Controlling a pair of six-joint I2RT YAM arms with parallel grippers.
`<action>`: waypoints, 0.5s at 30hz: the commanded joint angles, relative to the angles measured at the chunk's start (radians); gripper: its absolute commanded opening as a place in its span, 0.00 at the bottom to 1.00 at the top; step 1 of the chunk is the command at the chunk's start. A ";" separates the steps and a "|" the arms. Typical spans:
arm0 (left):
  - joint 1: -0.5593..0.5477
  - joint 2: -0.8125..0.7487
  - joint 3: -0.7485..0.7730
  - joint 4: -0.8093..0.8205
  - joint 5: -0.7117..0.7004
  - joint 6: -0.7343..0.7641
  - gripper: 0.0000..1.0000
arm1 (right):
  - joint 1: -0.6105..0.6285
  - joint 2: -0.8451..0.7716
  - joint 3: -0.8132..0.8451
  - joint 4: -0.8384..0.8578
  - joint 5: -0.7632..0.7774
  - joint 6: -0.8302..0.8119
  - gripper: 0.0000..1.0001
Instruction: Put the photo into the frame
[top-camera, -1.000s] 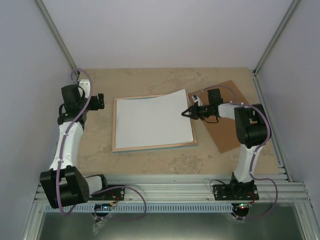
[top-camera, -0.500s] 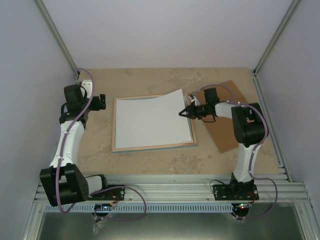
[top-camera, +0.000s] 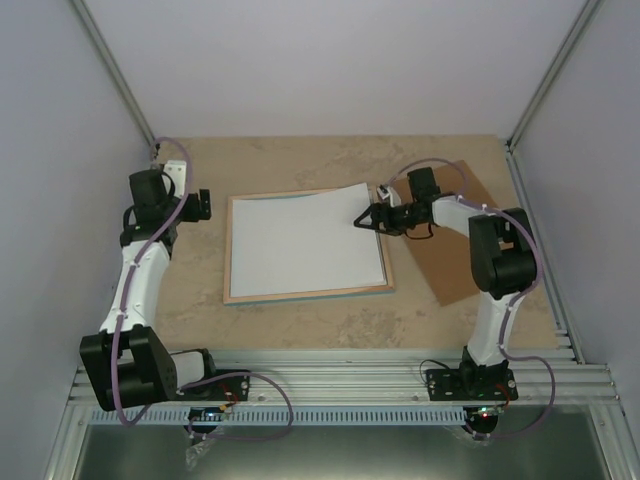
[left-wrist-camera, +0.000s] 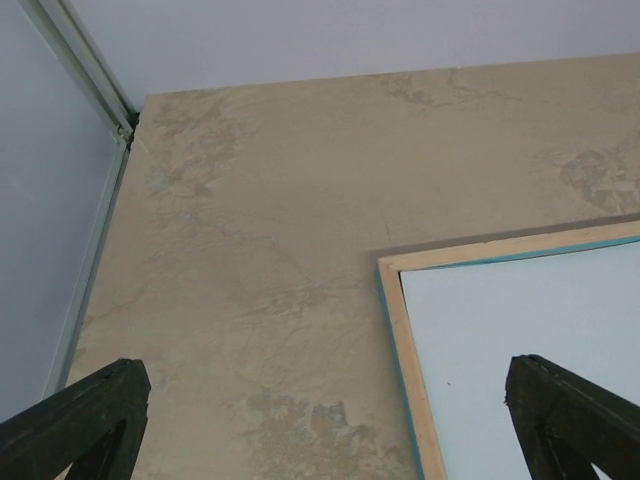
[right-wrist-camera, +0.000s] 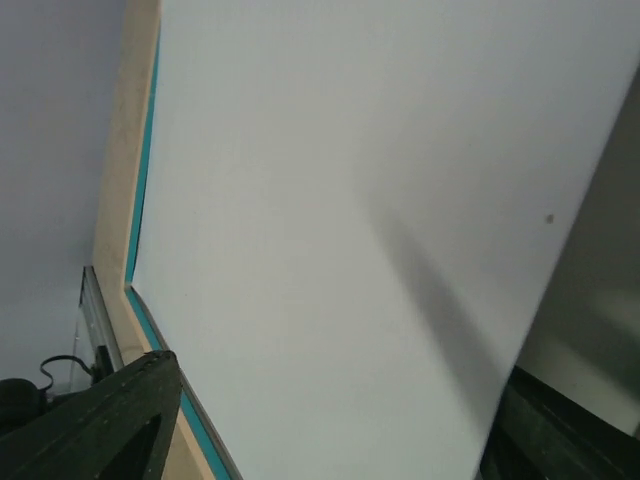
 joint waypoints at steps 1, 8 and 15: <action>-0.007 0.018 0.003 0.008 -0.040 0.030 0.99 | -0.023 -0.075 0.065 -0.151 0.082 -0.159 0.82; -0.006 0.064 0.034 -0.007 -0.065 0.053 0.99 | -0.056 -0.107 0.133 -0.247 0.212 -0.365 0.84; -0.006 0.152 0.062 -0.009 -0.040 0.043 1.00 | -0.044 -0.052 0.219 -0.200 0.173 -0.390 0.82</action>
